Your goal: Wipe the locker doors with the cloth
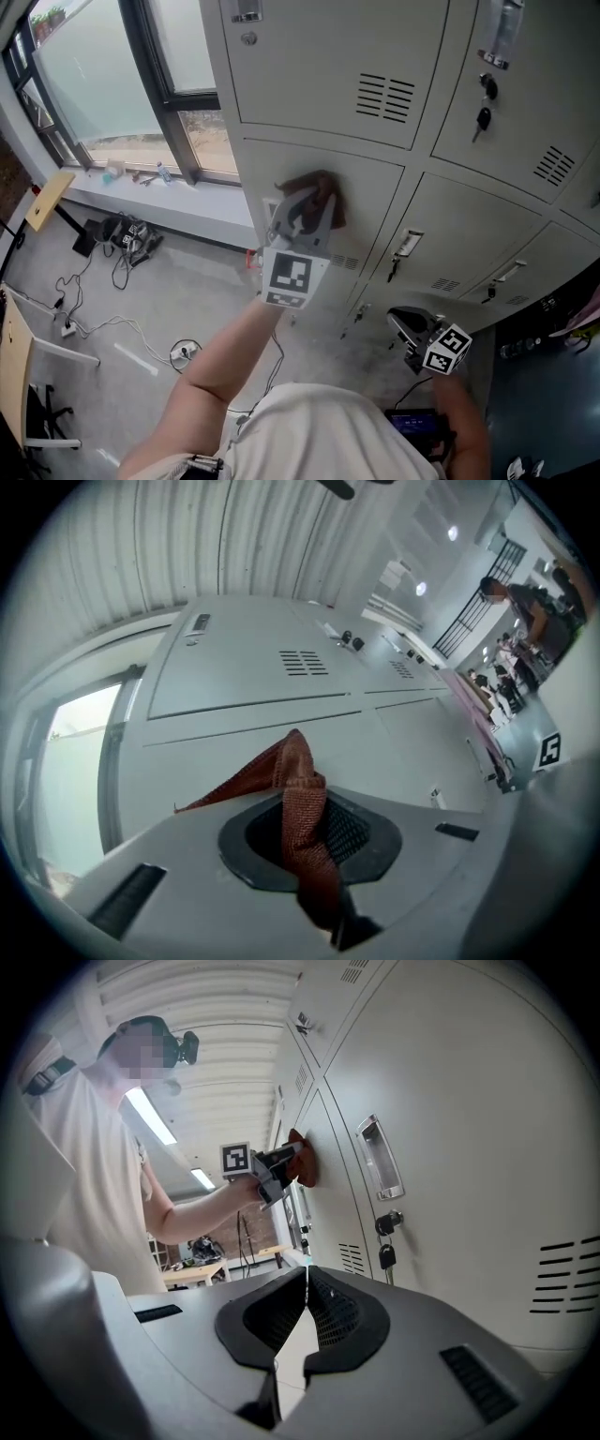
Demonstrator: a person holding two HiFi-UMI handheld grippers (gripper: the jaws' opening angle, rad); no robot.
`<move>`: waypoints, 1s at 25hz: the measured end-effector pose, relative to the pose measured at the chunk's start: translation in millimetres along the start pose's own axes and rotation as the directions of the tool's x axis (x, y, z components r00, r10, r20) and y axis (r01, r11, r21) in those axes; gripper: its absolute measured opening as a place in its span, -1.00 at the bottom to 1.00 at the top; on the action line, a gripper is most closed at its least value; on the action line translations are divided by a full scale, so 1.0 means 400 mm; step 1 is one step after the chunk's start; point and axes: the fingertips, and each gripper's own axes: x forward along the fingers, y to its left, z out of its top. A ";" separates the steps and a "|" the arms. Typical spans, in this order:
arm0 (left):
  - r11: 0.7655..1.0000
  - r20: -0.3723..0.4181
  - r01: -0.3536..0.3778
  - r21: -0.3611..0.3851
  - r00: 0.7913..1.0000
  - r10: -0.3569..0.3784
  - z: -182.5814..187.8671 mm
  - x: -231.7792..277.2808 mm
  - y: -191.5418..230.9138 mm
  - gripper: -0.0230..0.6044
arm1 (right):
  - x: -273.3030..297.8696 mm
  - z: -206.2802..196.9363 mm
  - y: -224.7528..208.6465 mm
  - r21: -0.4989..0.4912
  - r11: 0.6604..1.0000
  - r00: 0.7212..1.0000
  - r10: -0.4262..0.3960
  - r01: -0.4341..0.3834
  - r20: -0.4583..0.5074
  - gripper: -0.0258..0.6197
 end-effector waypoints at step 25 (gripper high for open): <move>0.976 -0.148 -0.195 -0.101 0.973 0.179 -0.168 -0.102 0.167 -0.80 | 0.004 -0.029 0.010 0.035 0.998 0.998 -0.054 0.055 -0.011 -0.87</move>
